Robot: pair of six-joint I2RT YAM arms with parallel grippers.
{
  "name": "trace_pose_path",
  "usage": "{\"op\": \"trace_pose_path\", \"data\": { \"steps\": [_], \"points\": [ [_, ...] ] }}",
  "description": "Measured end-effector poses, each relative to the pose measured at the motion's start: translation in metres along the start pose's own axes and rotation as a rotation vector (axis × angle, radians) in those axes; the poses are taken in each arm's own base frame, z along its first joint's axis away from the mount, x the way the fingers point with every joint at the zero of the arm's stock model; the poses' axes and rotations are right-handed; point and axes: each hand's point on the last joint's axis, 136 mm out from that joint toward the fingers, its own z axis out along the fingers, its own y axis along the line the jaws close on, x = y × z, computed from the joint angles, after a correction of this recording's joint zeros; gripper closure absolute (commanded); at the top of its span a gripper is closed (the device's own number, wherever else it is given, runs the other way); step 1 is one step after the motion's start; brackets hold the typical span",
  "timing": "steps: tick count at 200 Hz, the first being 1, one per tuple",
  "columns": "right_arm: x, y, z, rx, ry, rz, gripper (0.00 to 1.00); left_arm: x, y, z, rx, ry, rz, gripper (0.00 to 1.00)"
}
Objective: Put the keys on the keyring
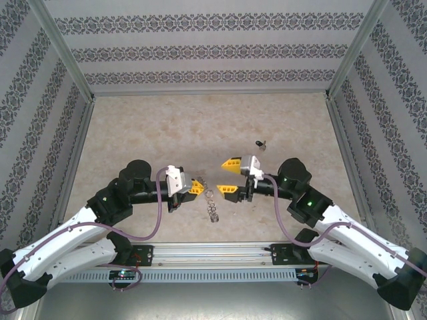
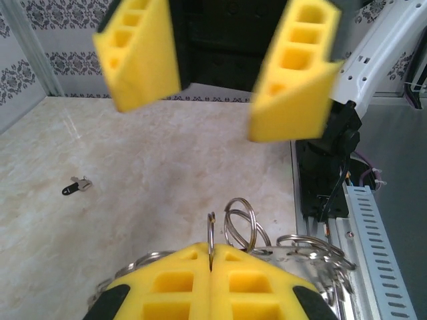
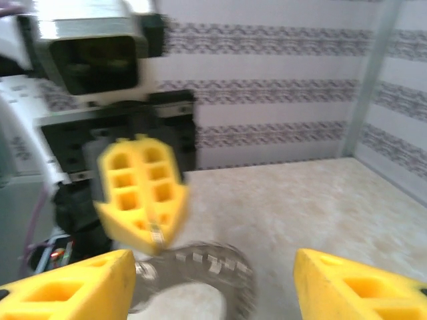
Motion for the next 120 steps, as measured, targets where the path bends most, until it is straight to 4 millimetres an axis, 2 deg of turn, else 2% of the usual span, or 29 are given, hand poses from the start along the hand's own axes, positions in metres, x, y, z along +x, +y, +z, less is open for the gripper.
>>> {"op": "trace_pose_path", "data": {
  "steps": [27, 73, 94, 120],
  "points": [
    [0.016, -0.055, -0.003, 0.178, 0.084, 0.104, 0.33, 0.003, -0.001, -0.001, -0.003, 0.003, -0.001, 1.0],
    [0.056, -0.173, -0.029, 0.532, 0.295, 0.328, 0.31, 0.014, 0.001, 0.002, -0.016, 0.027, -0.014, 1.0],
    [0.09, -0.222, -0.051, 0.669, 0.389, 0.426, 0.3, 0.024, 0.004, 0.004, -0.035, 0.047, -0.036, 1.0],
    [0.152, -0.27, -0.076, 0.799, 0.555, 0.551, 0.29, 0.041, 0.008, 0.006, -0.068, 0.077, -0.086, 1.0]
  ]
}}
